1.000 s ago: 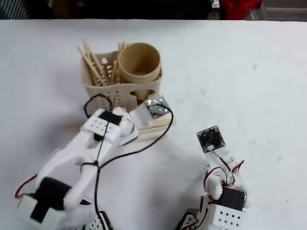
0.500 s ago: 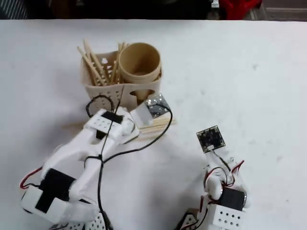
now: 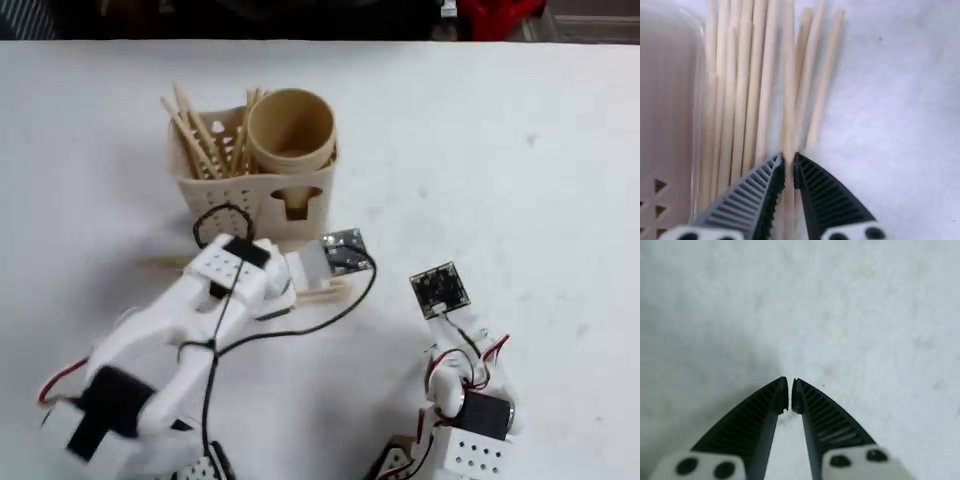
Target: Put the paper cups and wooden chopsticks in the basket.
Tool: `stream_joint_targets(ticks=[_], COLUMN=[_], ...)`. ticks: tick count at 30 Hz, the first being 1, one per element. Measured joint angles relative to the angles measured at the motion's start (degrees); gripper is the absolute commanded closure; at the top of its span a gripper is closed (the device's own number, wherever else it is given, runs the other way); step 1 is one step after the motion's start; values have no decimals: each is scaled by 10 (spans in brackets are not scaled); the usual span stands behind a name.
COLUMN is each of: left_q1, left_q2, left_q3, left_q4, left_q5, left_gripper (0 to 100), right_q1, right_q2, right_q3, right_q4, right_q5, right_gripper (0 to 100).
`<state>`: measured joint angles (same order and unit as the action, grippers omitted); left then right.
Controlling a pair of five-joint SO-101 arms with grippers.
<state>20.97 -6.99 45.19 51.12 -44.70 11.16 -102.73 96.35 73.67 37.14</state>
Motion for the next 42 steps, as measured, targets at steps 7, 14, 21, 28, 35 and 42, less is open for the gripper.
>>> stream_joint_targets(ticks=[7, 14, 21, 28, 35, 42], left_q1=[3, 3, 2, -19, -120, -157], left_q2=[-183, -447, -631, -578, -414, -344], left_q3=[0, -23, -151, -165, -196, -200], left_q4=[43, 79, 58, -162, -292, -293], left_q5=[62, 140, 222, 286, 401, 459], left_gripper=[977, 978, 977, 976, 976, 976], right_q1=[0, 0, 0, 0, 0, 0], right_q2=[0, 0, 0, 0, 0, 0], right_q3=[0, 0, 0, 0, 0, 0], right_q4=[0, 0, 0, 0, 0, 0], right_q5=[0, 0, 0, 0, 0, 0], right_gripper=[966, 966, 966, 966, 966, 966])
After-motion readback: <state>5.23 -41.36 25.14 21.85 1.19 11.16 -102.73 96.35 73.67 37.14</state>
